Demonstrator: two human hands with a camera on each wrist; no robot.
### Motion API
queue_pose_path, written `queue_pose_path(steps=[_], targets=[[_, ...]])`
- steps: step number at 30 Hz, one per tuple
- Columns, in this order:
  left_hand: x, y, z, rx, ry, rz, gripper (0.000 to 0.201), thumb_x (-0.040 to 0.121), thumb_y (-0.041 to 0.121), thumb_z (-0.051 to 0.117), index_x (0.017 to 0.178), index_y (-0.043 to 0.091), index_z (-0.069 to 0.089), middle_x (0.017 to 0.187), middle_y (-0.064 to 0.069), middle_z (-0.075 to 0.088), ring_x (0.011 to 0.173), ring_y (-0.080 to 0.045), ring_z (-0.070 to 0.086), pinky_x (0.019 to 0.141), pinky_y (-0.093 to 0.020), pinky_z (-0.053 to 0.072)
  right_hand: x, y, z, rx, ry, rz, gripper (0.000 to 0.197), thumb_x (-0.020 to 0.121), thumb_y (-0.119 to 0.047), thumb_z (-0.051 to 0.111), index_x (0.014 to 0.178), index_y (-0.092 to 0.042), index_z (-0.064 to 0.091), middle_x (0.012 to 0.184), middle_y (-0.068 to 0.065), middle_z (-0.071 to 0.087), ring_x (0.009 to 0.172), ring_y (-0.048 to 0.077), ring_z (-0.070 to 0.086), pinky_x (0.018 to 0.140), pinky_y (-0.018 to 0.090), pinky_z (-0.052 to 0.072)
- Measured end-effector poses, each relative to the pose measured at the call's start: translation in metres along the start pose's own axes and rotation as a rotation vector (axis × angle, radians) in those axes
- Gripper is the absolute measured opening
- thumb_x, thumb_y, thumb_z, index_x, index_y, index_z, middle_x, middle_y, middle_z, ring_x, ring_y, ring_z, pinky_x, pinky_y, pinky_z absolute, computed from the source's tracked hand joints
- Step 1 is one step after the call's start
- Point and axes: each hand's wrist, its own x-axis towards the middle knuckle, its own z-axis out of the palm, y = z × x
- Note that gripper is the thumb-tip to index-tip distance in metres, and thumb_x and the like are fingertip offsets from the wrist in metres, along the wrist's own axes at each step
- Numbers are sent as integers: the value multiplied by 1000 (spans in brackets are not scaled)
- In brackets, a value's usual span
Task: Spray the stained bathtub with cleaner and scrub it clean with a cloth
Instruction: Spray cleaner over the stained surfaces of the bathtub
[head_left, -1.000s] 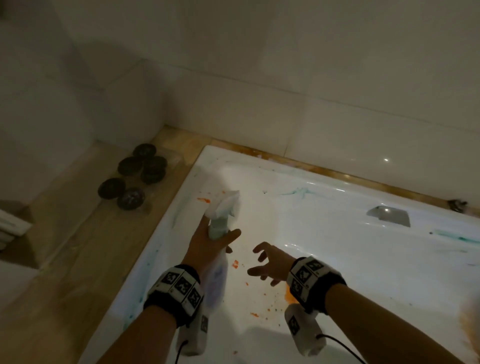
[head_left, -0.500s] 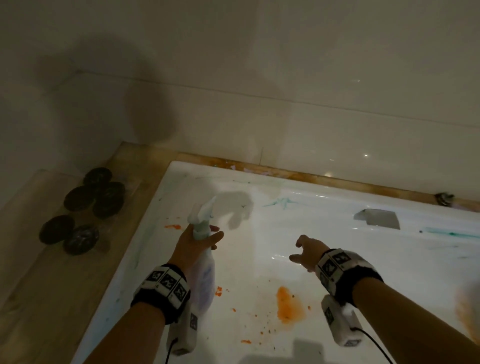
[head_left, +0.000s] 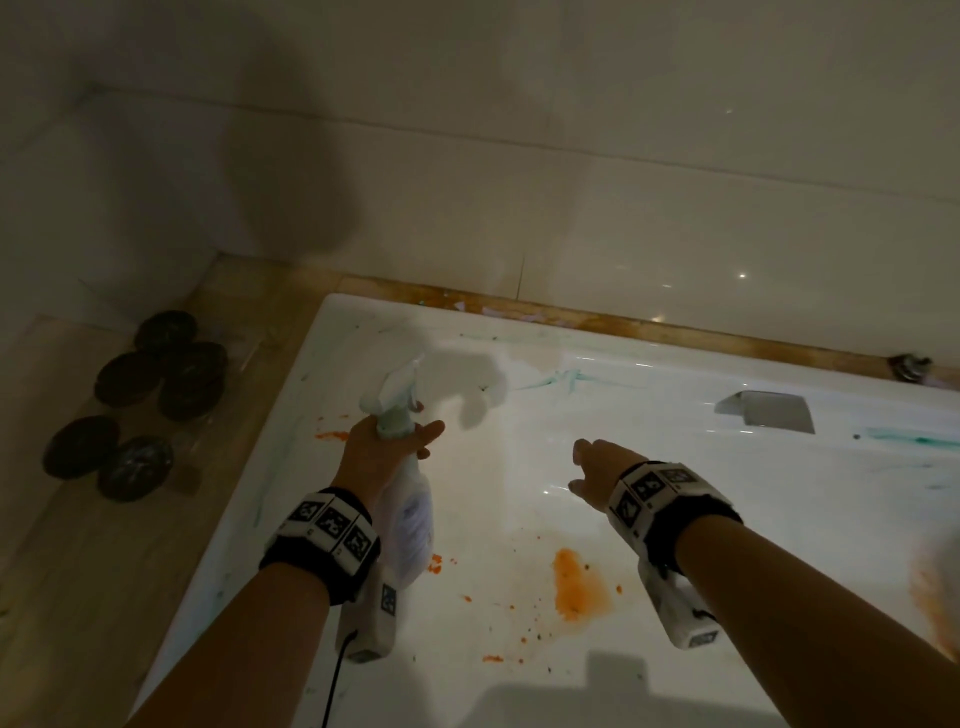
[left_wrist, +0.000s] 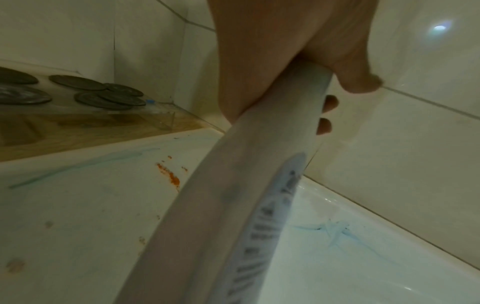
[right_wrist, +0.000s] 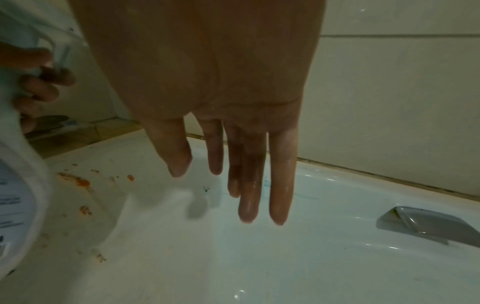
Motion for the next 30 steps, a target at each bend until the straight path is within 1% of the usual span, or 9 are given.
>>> queue_pose_path(steps=[4,6,8,13,19,22,24,27,30], targets=[[10,-9,-4,-99,146,-68,22,74,16,78,79,13,56,78,-6,63,40,0,58,46,-13,49,2,6,0,2,-9,23,43,97,-29,44,134,-10,34,137,9,42,124,28,46,102,40,39],[10,-10,-2,-57,125,-59,23,74,18,78,85,15,58,74,-5,63,40,0,58,45,-14,48,3,8,0,-1,-14,37,42,97,-28,44,134,-10,35,136,9,43,123,29,47,101,40,40],[8,-9,2,-8,77,-60,24,74,19,78,83,17,55,68,-3,61,38,2,57,42,-11,46,4,9,1,-1,-19,42,42,96,-28,45,133,-10,36,135,9,44,121,29,48,100,39,41],[5,-9,3,27,-40,-79,17,77,15,75,84,15,59,69,-6,61,40,2,57,45,-8,47,7,5,6,-4,-26,40,43,96,-30,44,134,-11,34,136,9,44,122,29,47,101,41,40],[8,-24,1,-31,102,-227,24,76,15,77,71,15,53,68,-5,60,34,-1,56,52,-22,48,7,0,10,-15,-35,30,47,97,-31,42,137,-10,31,139,10,42,125,29,45,102,40,40],[8,-27,-3,16,84,-210,18,78,18,75,81,20,57,71,-4,59,38,-3,58,46,-18,49,6,1,10,-24,-30,36,46,97,-30,42,137,-10,32,138,10,43,124,29,46,101,39,40],[7,-27,-7,35,70,-205,17,79,18,74,84,22,58,72,-3,58,49,-12,60,44,-13,48,6,2,11,-30,-29,37,44,97,-31,42,135,-10,33,137,10,44,123,29,47,99,39,40],[5,-30,-12,28,124,-263,24,77,17,76,72,15,53,69,-3,59,49,-12,58,51,-20,48,6,2,14,-41,-32,34,44,97,-31,43,134,-10,34,136,9,45,122,28,48,97,38,41],[2,-38,-17,70,127,-307,26,78,18,75,72,13,50,71,-6,59,54,-17,58,60,-26,47,5,-2,15,-50,-39,30,45,97,-31,43,135,-10,33,137,9,44,123,27,47,98,38,40]])
